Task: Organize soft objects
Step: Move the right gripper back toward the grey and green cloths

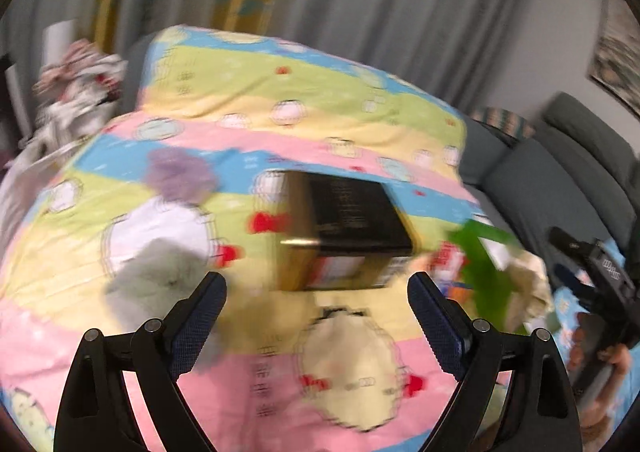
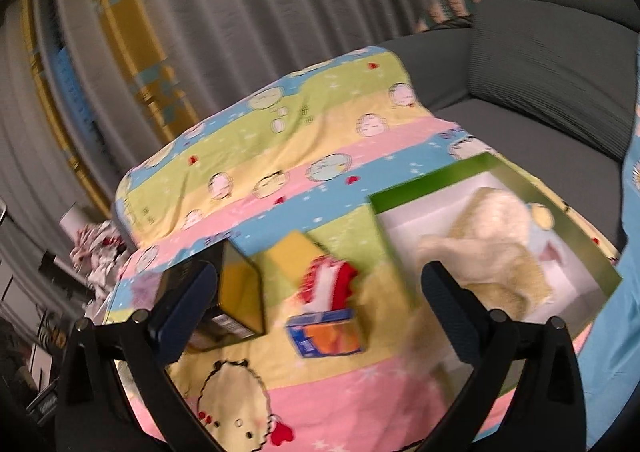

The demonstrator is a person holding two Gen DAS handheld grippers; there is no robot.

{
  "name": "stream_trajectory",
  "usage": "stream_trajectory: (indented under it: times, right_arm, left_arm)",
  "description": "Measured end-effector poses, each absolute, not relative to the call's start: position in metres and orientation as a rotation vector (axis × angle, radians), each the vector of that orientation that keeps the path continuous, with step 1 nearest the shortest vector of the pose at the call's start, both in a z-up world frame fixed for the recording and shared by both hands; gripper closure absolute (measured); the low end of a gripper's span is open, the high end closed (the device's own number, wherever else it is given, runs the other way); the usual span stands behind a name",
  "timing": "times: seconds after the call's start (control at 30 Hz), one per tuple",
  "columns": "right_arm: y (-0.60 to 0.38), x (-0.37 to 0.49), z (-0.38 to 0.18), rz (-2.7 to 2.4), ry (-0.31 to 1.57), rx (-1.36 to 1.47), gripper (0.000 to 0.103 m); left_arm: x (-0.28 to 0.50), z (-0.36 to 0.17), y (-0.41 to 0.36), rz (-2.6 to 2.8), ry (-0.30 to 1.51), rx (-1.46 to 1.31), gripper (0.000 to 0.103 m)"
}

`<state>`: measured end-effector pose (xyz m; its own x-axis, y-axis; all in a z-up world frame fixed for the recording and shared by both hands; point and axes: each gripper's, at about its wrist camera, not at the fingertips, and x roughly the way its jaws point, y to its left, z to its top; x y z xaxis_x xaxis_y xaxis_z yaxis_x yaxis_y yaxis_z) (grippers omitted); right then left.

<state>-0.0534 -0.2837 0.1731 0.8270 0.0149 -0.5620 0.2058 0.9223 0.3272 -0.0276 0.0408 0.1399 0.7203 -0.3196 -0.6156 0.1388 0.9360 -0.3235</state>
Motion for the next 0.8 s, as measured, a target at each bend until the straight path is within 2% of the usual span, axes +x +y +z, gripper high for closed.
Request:
stream_trajectory:
  times: [0.37,0.67,0.8]
  right_arm:
    - [-0.168,-0.031,0.154,0.176,0.707,0.222,0.001]
    - [-0.066,0.005,0.123,0.396,0.878,0.188,0.002]
    - [-0.023,0.032,0.107,0.469,0.964,0.222,0.006]
  left_arm:
    - [-0.031,0.082,0.145,-0.034,0.773,-0.363,0.011]
    - [-0.029,0.060,0.175,-0.054,0.829,-0.466,0.011]
    - [-0.027,0.053,0.185,-0.036,0.850,-0.495,0.011]
